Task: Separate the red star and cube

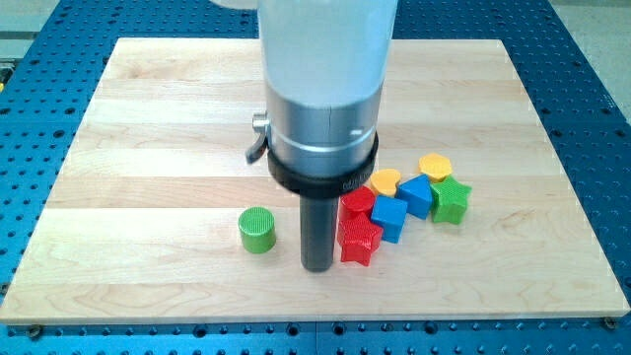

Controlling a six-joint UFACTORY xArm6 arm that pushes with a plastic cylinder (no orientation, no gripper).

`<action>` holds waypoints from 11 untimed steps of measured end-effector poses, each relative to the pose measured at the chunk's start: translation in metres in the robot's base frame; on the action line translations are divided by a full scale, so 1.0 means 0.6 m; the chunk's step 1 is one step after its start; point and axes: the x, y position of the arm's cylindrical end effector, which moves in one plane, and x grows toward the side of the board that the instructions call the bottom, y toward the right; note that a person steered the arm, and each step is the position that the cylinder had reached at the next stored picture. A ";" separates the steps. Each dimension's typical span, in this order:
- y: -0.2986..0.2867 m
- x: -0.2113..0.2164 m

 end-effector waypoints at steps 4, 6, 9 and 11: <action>0.106 0.050; 0.117 -0.009; 0.084 -0.106; 0.066 -0.207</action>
